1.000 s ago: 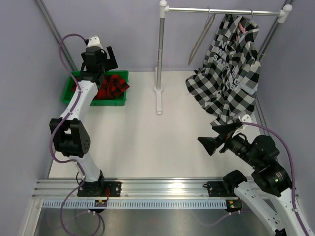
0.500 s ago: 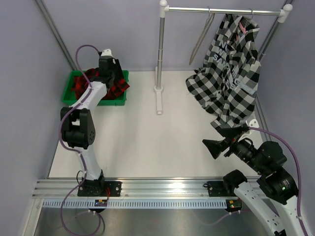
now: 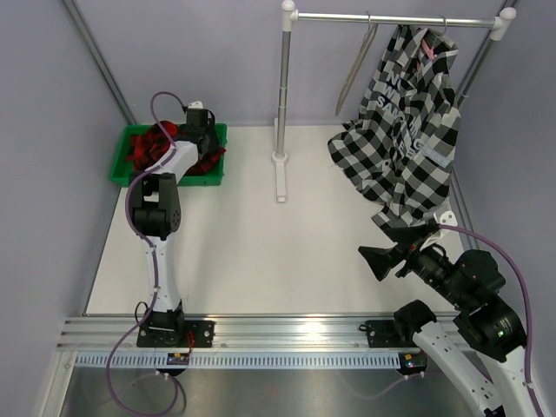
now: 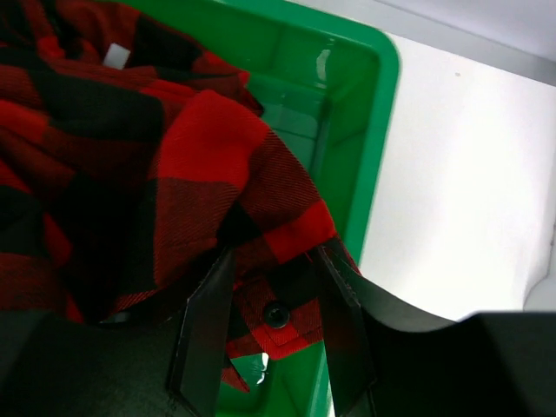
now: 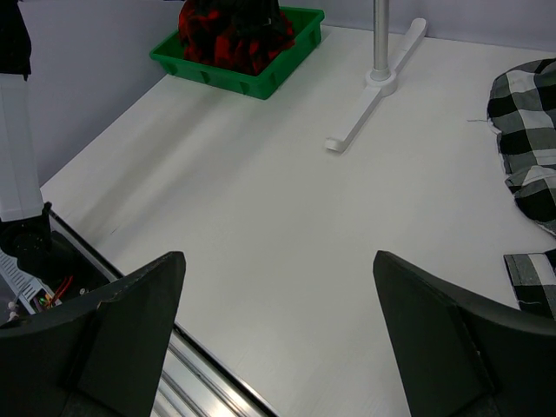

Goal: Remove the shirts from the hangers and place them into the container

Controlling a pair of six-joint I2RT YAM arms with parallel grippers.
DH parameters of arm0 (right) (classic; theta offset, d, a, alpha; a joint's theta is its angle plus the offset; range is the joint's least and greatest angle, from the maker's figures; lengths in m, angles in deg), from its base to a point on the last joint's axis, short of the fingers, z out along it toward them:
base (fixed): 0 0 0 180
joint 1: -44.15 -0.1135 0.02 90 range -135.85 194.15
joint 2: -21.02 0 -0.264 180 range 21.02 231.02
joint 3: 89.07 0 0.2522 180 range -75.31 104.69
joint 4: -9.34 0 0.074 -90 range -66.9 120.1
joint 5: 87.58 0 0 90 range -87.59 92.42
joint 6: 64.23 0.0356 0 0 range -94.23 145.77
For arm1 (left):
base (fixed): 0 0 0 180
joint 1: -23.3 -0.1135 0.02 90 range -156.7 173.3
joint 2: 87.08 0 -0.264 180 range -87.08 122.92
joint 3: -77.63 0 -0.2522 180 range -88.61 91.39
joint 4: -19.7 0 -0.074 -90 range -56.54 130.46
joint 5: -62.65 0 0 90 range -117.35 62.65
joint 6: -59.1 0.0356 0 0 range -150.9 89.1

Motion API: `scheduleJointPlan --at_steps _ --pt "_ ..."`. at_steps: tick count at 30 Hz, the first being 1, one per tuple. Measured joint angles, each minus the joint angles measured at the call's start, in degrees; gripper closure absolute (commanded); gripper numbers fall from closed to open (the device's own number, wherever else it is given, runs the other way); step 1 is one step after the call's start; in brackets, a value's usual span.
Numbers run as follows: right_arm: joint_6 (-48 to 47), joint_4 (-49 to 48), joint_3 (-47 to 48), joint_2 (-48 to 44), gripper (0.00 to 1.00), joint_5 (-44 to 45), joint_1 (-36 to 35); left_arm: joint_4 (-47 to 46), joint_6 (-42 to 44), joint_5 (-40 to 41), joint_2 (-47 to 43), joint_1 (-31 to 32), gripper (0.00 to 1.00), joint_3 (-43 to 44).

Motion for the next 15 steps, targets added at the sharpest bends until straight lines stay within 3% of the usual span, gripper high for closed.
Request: scheduleJointPlan --at_steps 9,15 --pt "-0.17 0.2 0.0 0.96 0.0 0.09 0.0 3.63 -2.34 0.02 3.21 -1.25 0.49 2.25" --pt "-0.31 0.31 0.0 0.96 0.01 0.37 0.0 5.73 -3.13 0.2 4.11 -1.09 0.39 3.13"
